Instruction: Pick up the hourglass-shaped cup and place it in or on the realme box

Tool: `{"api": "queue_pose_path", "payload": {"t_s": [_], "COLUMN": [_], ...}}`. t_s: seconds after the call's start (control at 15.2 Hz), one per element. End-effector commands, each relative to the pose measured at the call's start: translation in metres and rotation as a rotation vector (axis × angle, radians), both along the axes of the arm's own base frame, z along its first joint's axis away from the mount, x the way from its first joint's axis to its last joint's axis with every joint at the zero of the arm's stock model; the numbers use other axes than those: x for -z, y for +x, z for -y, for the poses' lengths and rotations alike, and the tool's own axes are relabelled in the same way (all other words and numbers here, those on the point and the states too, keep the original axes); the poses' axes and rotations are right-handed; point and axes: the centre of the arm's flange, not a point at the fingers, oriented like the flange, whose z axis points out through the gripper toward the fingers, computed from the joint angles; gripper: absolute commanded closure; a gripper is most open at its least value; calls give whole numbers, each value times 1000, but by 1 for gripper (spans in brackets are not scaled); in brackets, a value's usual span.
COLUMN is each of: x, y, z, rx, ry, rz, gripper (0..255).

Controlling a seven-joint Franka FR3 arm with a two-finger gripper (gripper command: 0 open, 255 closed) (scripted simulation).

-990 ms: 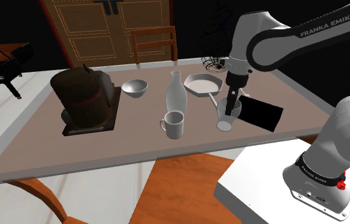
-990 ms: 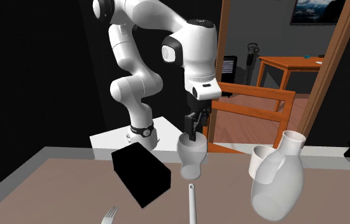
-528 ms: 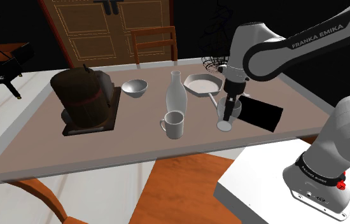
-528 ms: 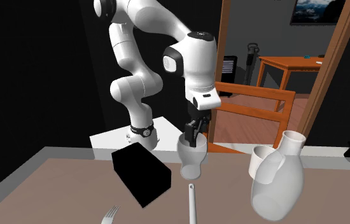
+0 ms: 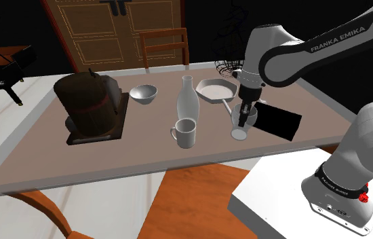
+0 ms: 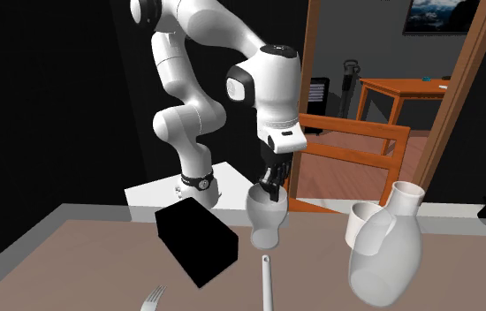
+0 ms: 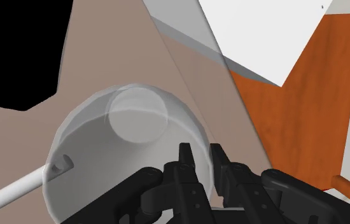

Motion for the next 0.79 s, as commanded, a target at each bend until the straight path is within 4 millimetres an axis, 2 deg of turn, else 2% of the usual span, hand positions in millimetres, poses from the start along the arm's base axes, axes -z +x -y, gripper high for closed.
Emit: {"api": "queue_pose_path", "payload": {"t_s": [0.0, 0.4, 0.73], "x": [0, 0, -26], "y": [0, 0, 0], "z": [0, 0, 0], "rx": [0, 0, 0], "ry": [0, 0, 0], "rz": [0, 0, 0], "gripper": [255, 255, 255]}}
